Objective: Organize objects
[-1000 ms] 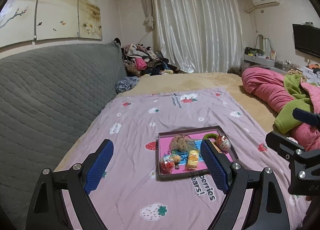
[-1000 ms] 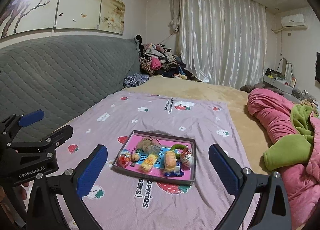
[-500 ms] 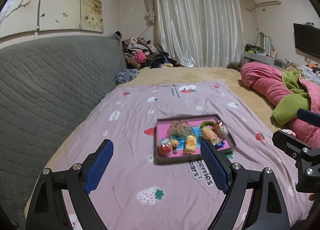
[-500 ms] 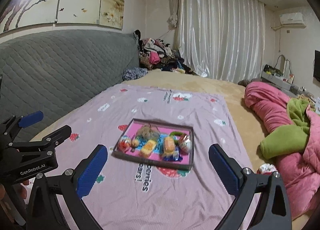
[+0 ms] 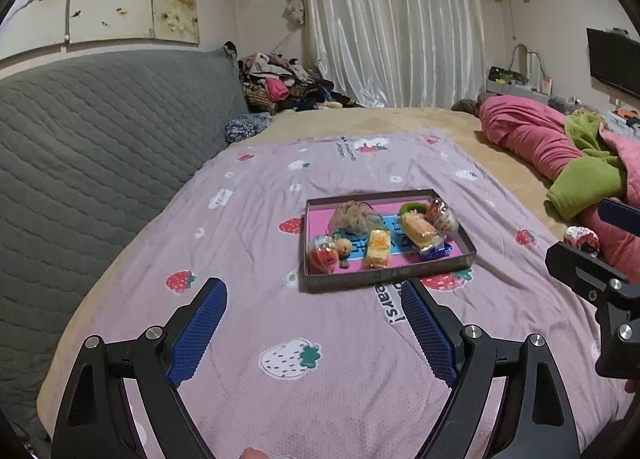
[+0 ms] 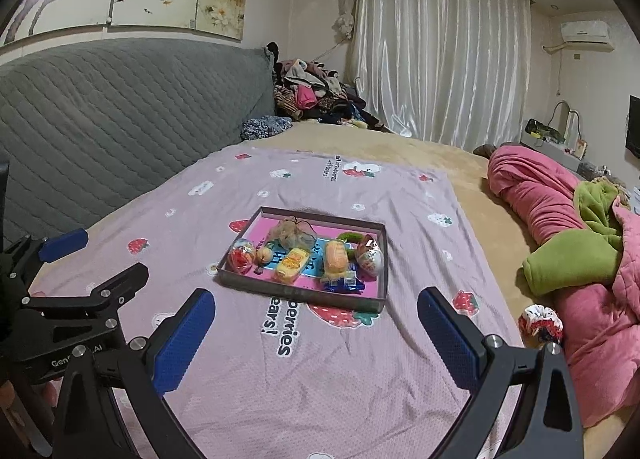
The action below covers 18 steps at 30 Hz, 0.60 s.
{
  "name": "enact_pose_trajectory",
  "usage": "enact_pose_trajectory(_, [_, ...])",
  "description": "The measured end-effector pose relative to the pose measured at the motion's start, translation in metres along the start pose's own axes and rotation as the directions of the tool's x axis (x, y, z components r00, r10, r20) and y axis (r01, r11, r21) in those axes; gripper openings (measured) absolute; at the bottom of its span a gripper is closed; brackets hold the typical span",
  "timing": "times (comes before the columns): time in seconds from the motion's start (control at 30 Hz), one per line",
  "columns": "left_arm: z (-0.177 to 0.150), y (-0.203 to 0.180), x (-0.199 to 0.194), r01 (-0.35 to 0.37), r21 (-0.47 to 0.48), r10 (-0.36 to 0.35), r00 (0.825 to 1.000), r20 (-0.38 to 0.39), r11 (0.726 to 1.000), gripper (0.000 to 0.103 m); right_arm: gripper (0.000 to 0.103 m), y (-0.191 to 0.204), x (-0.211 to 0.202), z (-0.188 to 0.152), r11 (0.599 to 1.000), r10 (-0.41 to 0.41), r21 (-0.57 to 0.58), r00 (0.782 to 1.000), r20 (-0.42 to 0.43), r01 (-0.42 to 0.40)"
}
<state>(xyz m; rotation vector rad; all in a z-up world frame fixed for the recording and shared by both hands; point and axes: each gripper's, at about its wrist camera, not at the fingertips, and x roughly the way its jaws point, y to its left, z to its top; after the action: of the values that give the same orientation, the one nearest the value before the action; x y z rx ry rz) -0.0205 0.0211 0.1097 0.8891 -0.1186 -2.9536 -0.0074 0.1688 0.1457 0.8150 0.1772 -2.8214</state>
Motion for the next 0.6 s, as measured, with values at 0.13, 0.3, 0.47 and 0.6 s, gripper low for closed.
enact_pose_trajectory(0.13, [-0.006, 0.001, 0.008, 0.012, -0.012, -0.012, 1.000, -0.012, 1.000, 0.090, 0.102, -0.002, 0.006, -0.004, 1.000, -0.006, 0.003, 1.000, -0.006, 0.006])
enact_pose_trajectory(0.3, [-0.015, 0.004, 0.020, 0.028, -0.029, -0.029, 0.999, -0.031, 0.999, 0.090, 0.102, 0.000, 0.018, -0.013, 1.000, -0.009, -0.004, 1.000, -0.013, 0.009])
enact_pose_trajectory(0.47, [-0.026, 0.004, 0.030, 0.028, -0.038, -0.029, 0.999, -0.023, 0.999, 0.090, 0.102, 0.001, 0.033, -0.027, 1.000, -0.001, -0.001, 0.999, -0.033, 0.001])
enact_pose_trajectory(0.6, [-0.036, 0.003, 0.040, 0.033, -0.039, -0.034, 0.999, -0.025, 0.999, 0.090, 0.102, 0.001, 0.043, -0.037, 1.000, -0.010, -0.008, 0.999, -0.044, 0.009])
